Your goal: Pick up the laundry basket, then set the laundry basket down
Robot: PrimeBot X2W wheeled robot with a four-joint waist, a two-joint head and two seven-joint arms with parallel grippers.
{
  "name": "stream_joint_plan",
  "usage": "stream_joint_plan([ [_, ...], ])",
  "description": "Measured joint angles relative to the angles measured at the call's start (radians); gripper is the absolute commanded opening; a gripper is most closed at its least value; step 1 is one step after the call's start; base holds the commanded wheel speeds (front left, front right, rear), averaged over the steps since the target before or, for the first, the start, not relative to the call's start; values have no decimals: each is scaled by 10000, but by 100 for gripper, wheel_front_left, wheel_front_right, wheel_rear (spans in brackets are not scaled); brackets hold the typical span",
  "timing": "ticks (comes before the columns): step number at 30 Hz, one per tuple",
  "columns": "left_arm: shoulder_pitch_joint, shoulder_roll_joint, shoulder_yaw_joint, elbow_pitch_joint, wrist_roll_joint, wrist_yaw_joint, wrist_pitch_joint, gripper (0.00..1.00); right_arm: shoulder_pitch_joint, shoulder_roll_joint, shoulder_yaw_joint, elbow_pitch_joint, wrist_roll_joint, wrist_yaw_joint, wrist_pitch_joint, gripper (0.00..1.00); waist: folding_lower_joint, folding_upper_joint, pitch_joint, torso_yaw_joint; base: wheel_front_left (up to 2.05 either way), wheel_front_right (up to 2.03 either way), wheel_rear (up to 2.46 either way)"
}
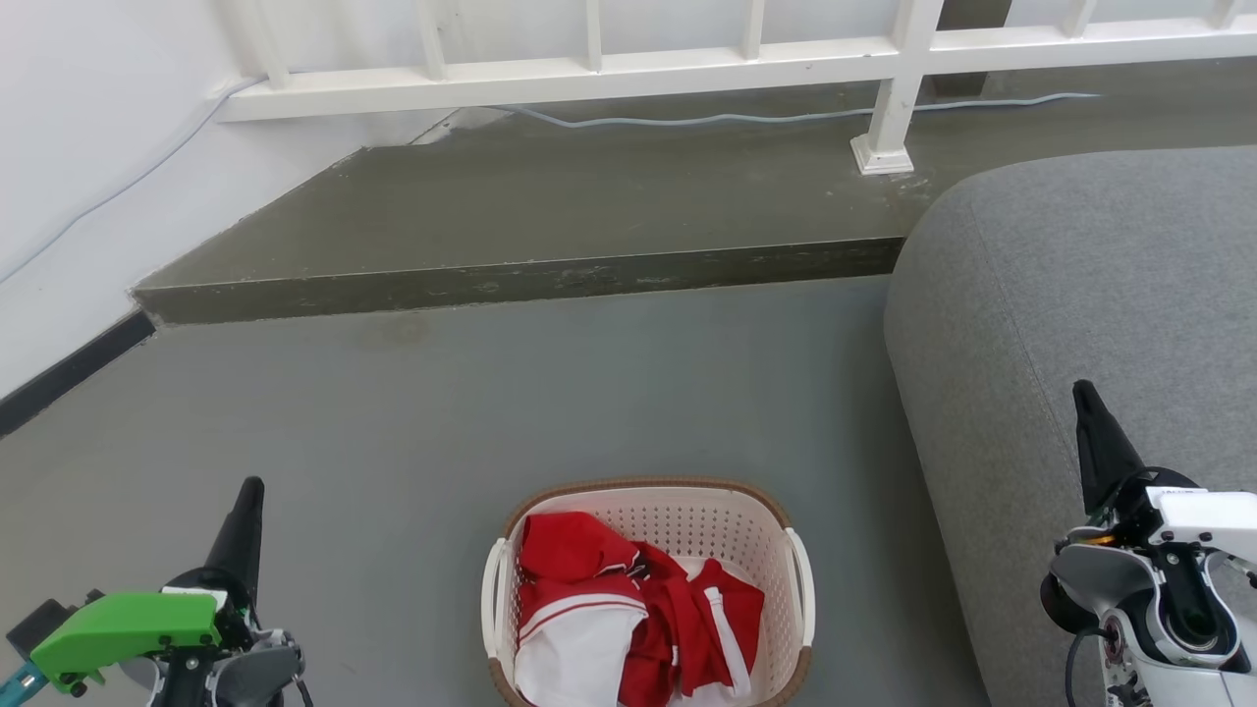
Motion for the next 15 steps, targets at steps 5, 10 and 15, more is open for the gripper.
stream_joint_plan([
  [5, -58, -10, 31, 0, -150, -6, 0, 0, 0, 19, -29, -13, 79, 36, 38, 0, 0, 0, 0, 1, 0, 0, 0],
  [10, -58, -12, 31, 0, -150, -6, 0, 0, 0, 19, -31, -17, 79, 38, 38, 0, 0, 0, 0, 0, 0, 0, 0],
  [15, -58, -13, 31, 0, -151, -6, 0, 0, 0, 19, -31, -19, 79, 38, 38, 0, 0, 0, 1, 0, 0, 0, 0],
])
